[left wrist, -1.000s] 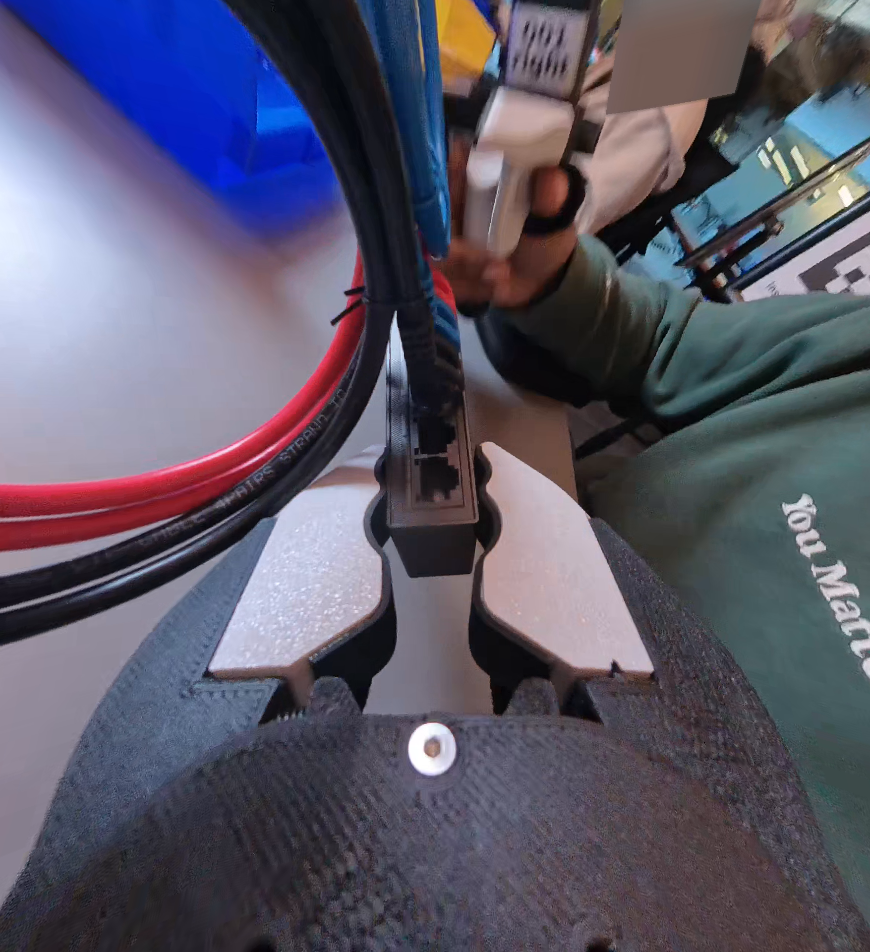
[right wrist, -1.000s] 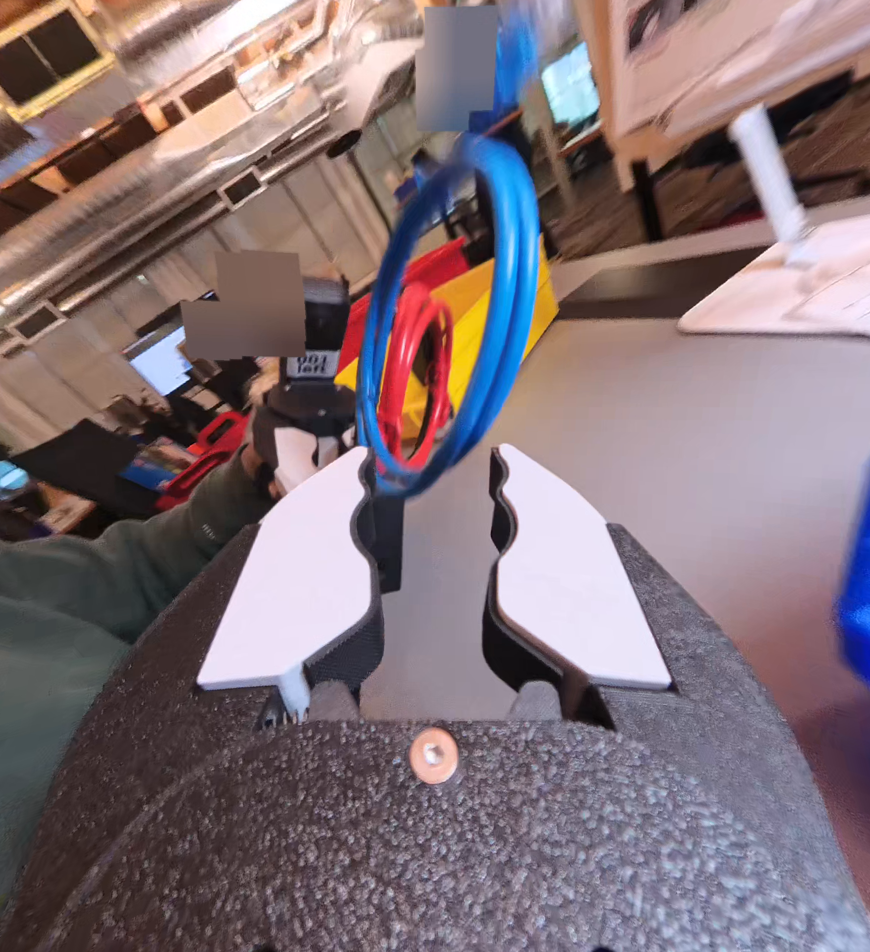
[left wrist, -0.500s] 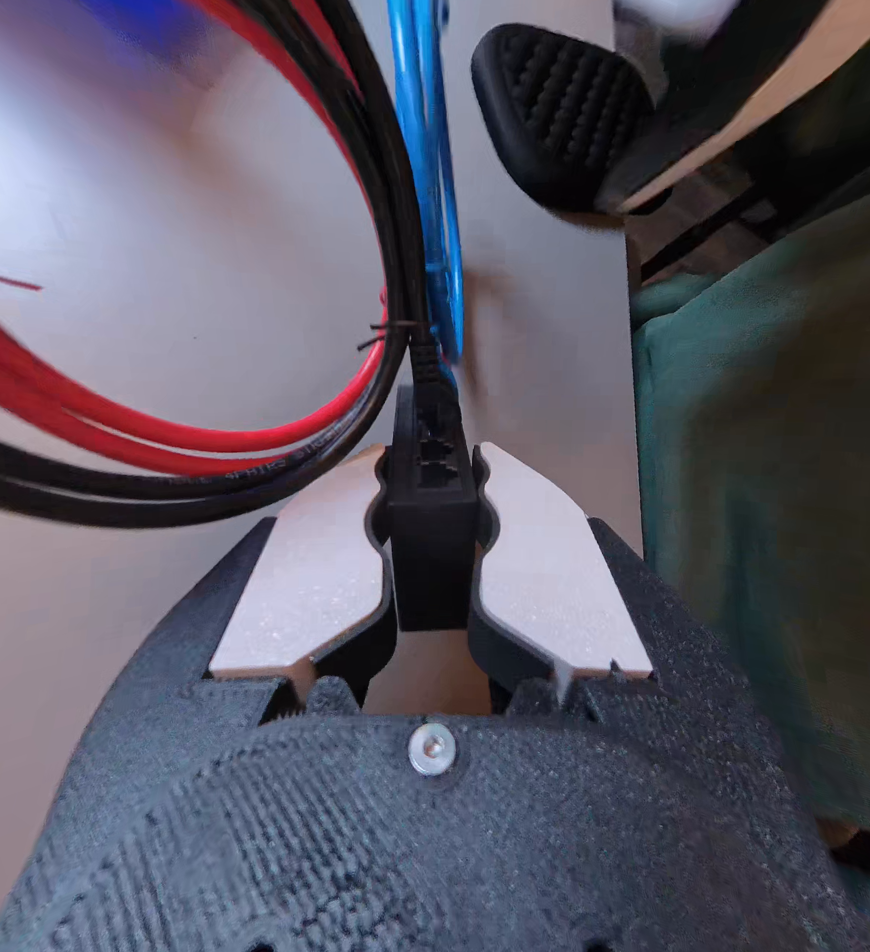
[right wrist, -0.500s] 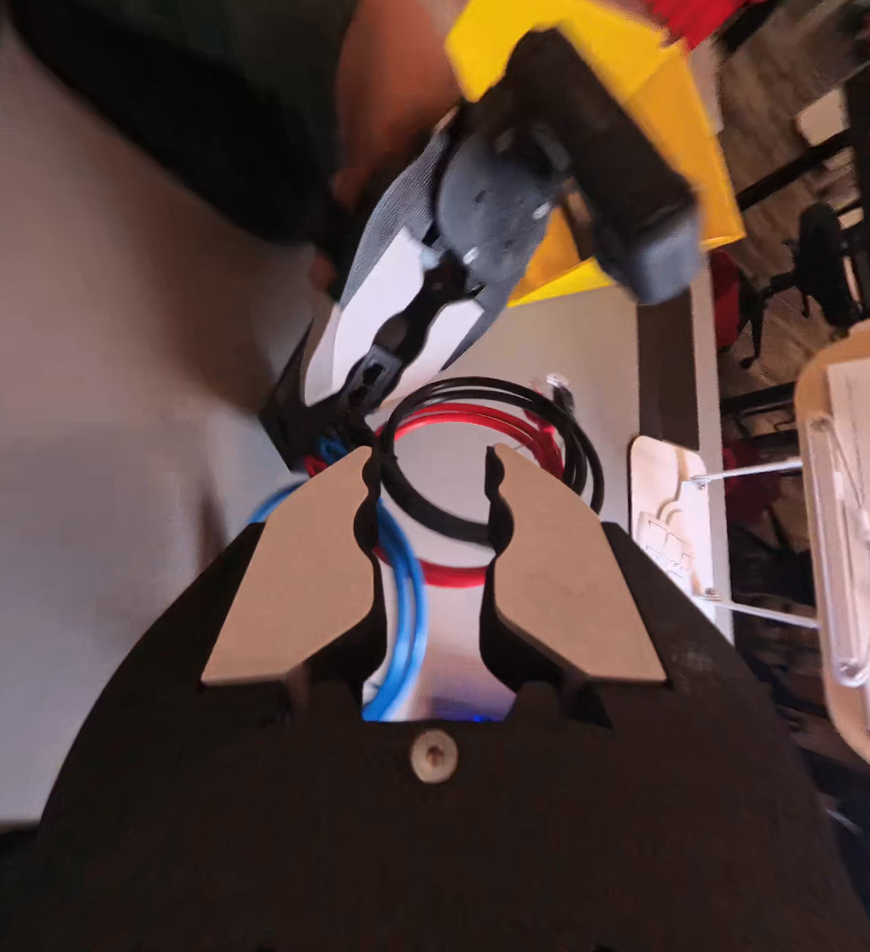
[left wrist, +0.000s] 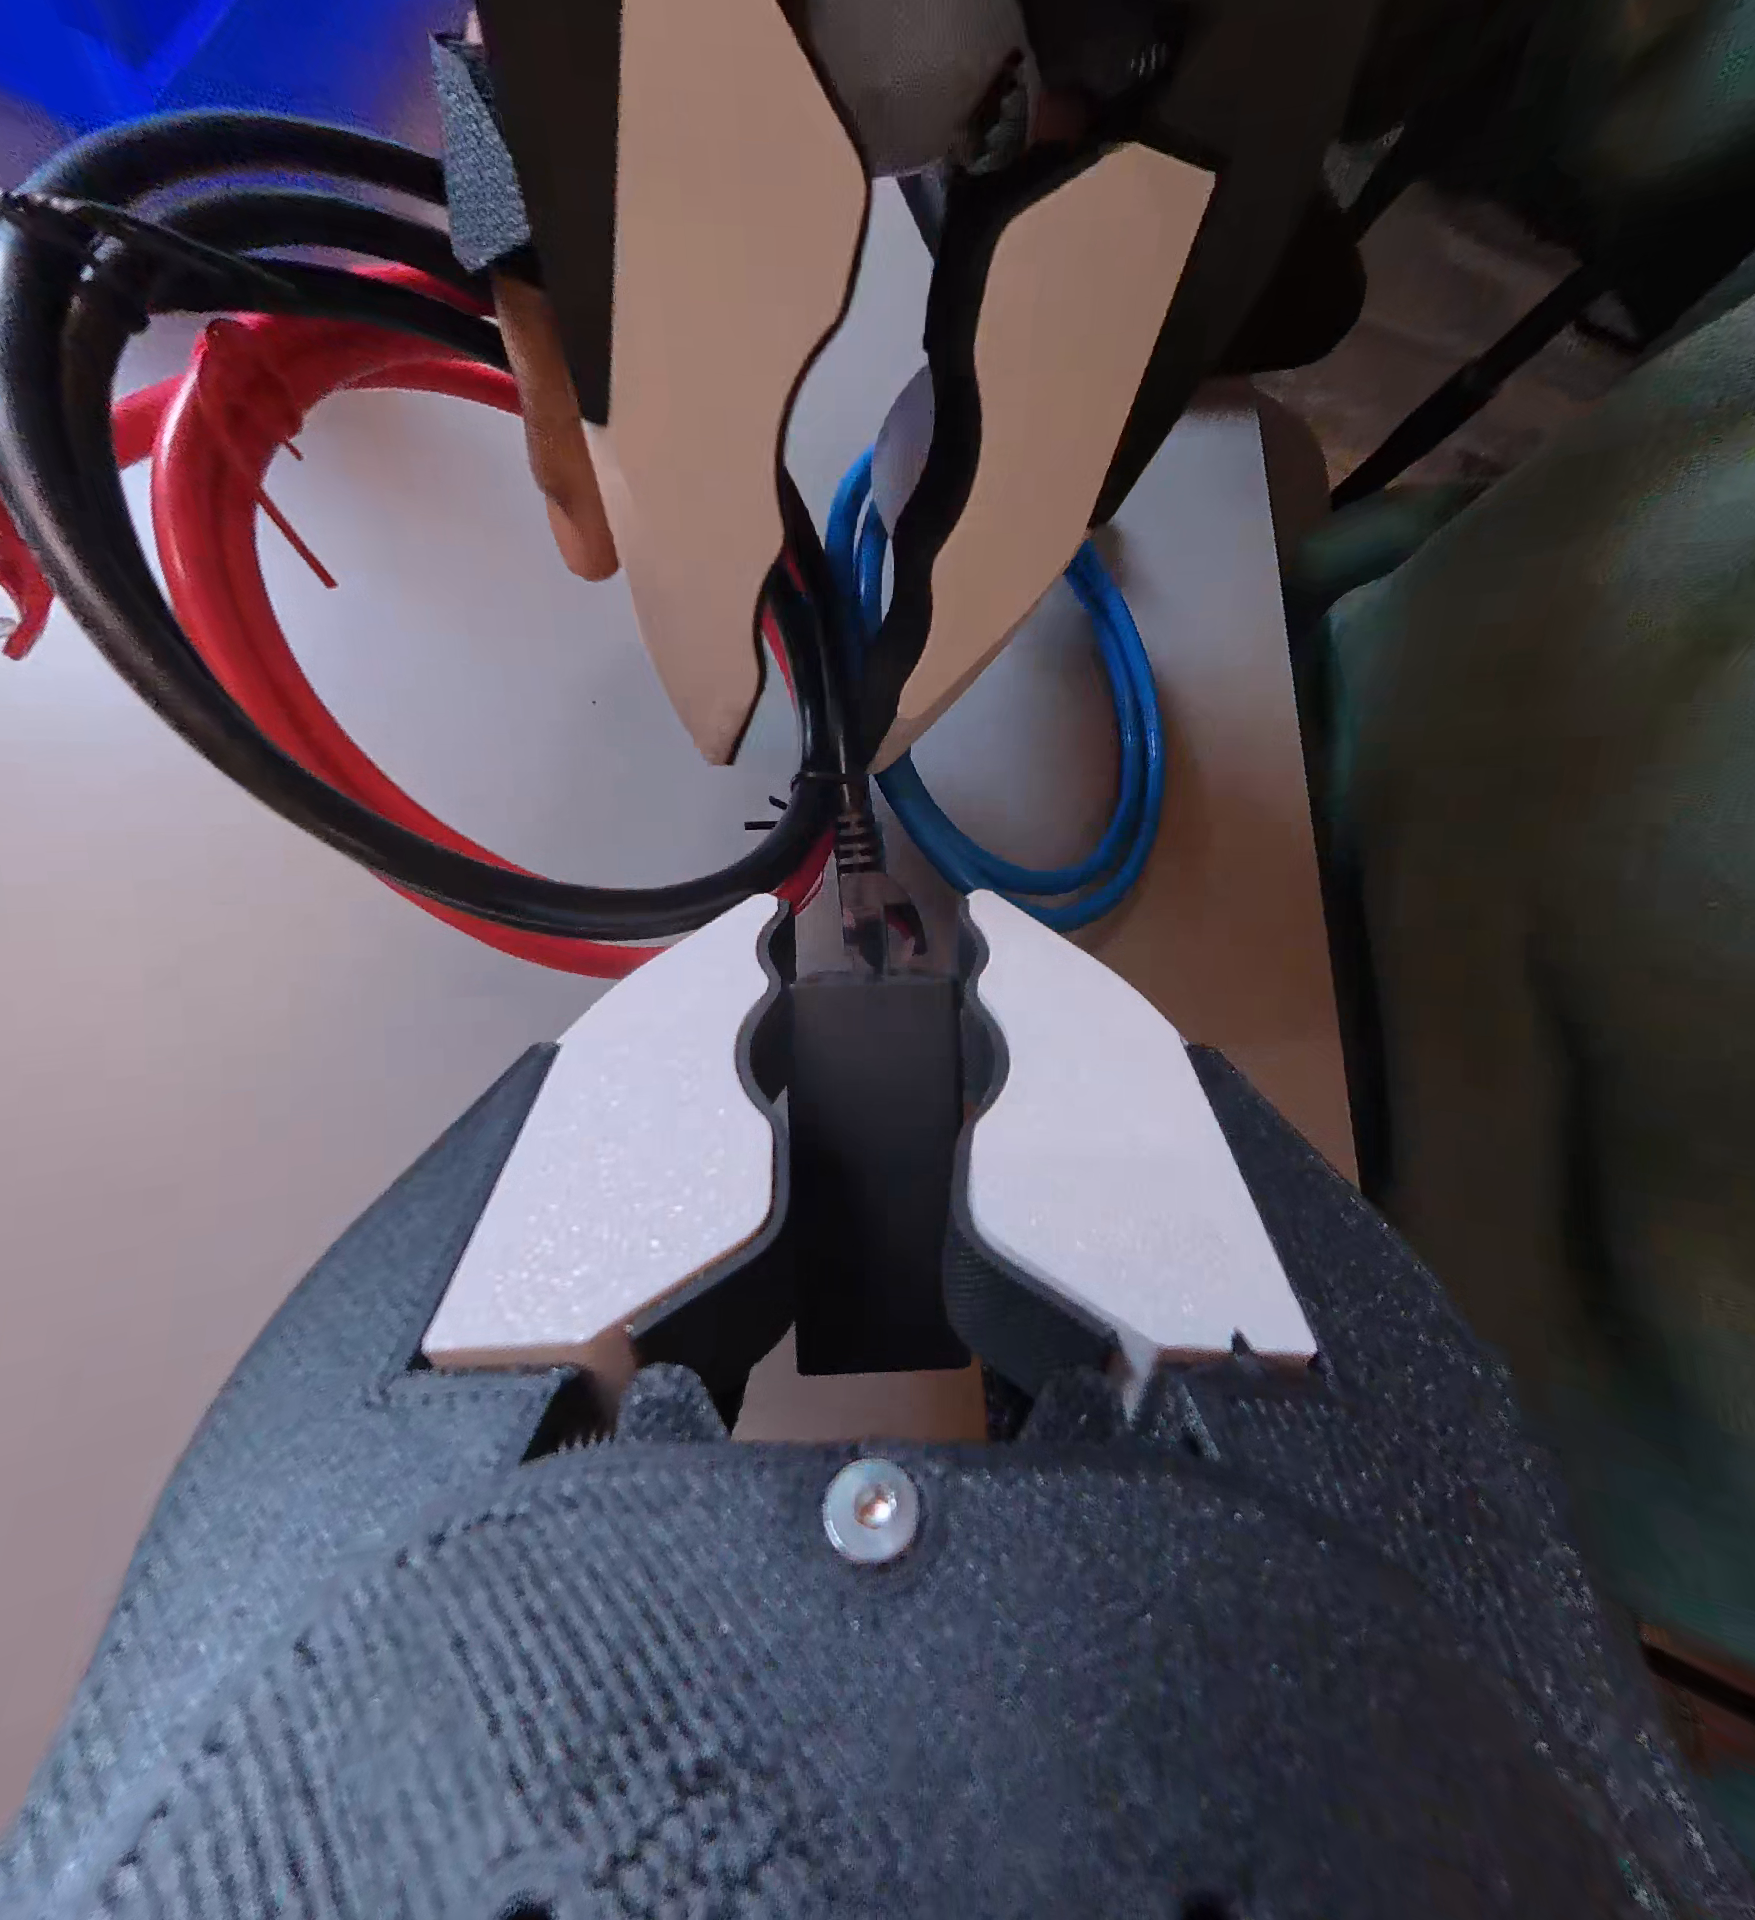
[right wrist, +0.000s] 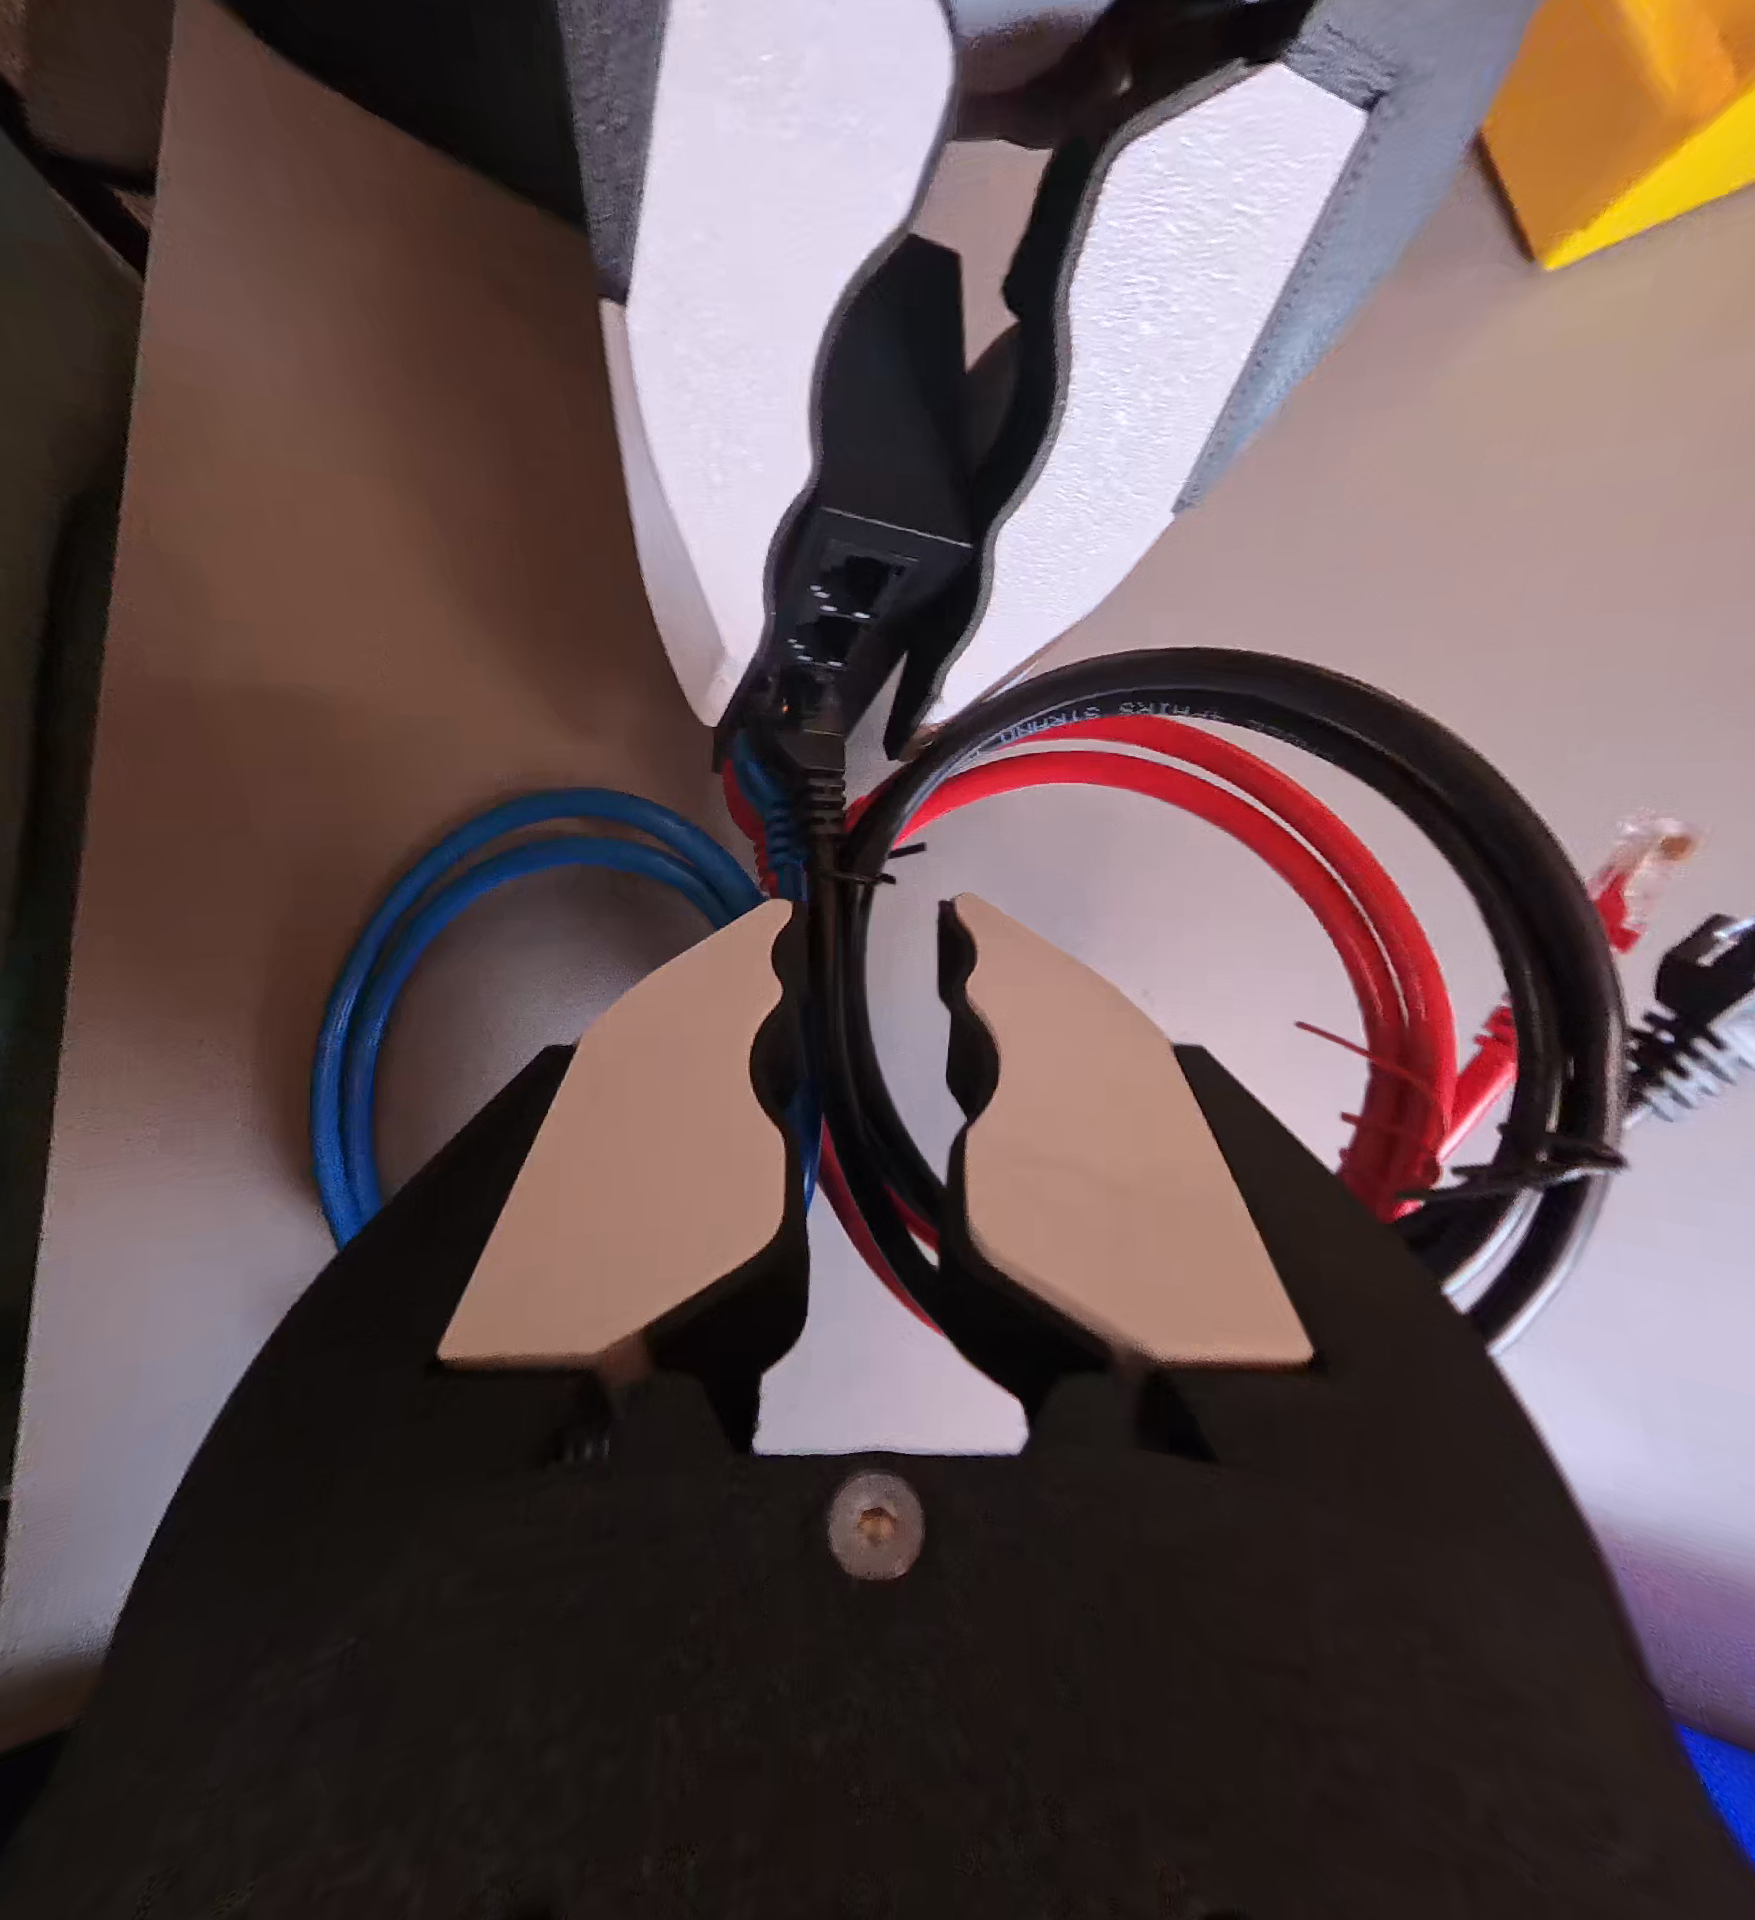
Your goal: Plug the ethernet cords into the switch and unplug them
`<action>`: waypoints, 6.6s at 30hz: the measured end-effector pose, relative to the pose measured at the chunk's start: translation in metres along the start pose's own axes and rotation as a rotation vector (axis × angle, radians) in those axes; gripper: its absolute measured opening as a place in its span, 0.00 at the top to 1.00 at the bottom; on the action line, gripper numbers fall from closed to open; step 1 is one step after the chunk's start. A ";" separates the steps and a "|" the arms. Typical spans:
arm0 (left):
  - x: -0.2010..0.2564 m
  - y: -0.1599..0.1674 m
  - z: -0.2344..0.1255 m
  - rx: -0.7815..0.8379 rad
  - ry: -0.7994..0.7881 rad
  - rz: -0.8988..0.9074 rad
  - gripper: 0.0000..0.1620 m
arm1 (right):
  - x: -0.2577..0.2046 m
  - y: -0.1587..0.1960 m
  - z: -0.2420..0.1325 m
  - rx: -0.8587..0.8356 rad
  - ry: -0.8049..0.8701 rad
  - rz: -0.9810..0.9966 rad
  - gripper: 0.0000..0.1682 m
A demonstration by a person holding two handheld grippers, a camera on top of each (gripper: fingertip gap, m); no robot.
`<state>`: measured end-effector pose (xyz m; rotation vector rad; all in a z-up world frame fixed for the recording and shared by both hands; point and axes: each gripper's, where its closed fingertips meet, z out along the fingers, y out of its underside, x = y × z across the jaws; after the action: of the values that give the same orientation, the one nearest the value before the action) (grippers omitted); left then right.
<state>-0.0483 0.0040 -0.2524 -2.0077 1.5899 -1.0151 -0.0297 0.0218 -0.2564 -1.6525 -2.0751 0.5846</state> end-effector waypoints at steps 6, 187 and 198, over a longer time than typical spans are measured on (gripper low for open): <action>0.001 0.000 0.012 -0.030 -0.006 0.030 0.82 | -0.013 0.011 0.017 -0.071 -0.056 0.028 0.92; -0.010 -0.070 -0.048 0.640 0.002 -0.102 0.82 | 0.012 -0.039 -0.055 0.636 -0.167 0.443 0.91; -0.015 -0.078 -0.053 0.775 0.011 -0.189 0.82 | 0.015 -0.039 -0.037 0.680 -0.120 0.452 0.85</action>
<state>-0.0368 0.0473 -0.1684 -1.6030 0.8078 -1.4308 -0.0428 0.0309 -0.2026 -1.6640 -1.3171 1.3809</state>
